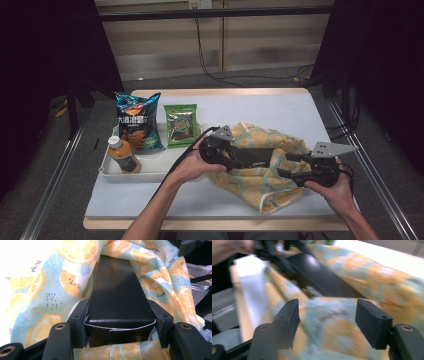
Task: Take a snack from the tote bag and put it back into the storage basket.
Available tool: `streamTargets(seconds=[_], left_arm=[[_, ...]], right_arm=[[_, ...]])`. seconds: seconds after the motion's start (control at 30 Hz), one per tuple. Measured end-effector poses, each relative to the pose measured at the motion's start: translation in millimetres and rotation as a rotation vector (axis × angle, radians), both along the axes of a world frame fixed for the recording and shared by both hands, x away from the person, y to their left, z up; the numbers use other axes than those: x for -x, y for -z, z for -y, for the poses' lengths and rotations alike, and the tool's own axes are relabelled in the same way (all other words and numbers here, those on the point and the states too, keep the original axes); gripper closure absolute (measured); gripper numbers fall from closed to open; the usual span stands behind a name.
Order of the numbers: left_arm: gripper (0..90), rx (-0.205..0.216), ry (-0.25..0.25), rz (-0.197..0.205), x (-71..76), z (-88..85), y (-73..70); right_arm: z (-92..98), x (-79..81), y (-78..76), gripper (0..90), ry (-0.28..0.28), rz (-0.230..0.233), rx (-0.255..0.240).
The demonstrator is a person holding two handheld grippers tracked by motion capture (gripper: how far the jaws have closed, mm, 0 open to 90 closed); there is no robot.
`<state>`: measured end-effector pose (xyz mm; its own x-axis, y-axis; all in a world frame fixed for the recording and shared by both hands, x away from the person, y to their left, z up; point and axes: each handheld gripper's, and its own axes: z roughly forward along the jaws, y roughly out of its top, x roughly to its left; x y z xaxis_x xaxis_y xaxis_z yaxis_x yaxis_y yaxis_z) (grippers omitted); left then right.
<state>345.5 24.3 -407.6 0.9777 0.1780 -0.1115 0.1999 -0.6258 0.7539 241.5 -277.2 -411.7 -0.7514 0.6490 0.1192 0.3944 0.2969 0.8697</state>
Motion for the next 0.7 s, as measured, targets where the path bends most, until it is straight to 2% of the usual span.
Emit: streamTargets(seconds=[0.13, 0.27, 0.3, 0.33, 0.43, 0.53, 0.6, 0.7], left_arm=[[43.4, 0.003, -0.004, -0.009, -0.4, 1.7, 0.4], [43.4, 0.009, -0.015, -0.02, 0.0, 2.7, -0.1], [43.4, 0.009, -0.015, -0.02, 0.0, 2.7, -0.1], [43.4, 0.007, -0.017, -0.021, 0.3, 3.1, -0.5], [43.4, 0.016, -0.021, -0.029, -0.6, 3.8, -0.9], [43.4, 0.011, -0.028, -0.031, 0.2, 3.9, -2.2], [43.4, 0.025, -0.031, -0.048, 0.2, 4.1, -2.4], [43.4, 0.038, -0.04, -0.053, 0.0, 3.1, -5.7]], right_arm=[[-22.2, -1.8, 1.2, 42.3, -0.091, -0.017, -0.004], [-42.3, -8.0, 7.8, 40.8, -0.132, -0.031, 0.012], [-42.3, -8.0, 7.8, 40.8, -0.132, -0.031, 0.012], [-50.1, -10.7, 15.8, 41.8, -0.149, -0.043, 0.044], [-57.6, -12.9, 27.0, 48.4, -0.17, -0.066, 0.07], [-63.5, -13.2, 37.4, 63.4, -0.195, -0.09, 0.104], [-65.1, -14.0, 42.0, 73.6, -0.196, -0.108, 0.11], [-68.1, -14.6, 46.2, 90.0, -0.224, -0.128, 0.118]])
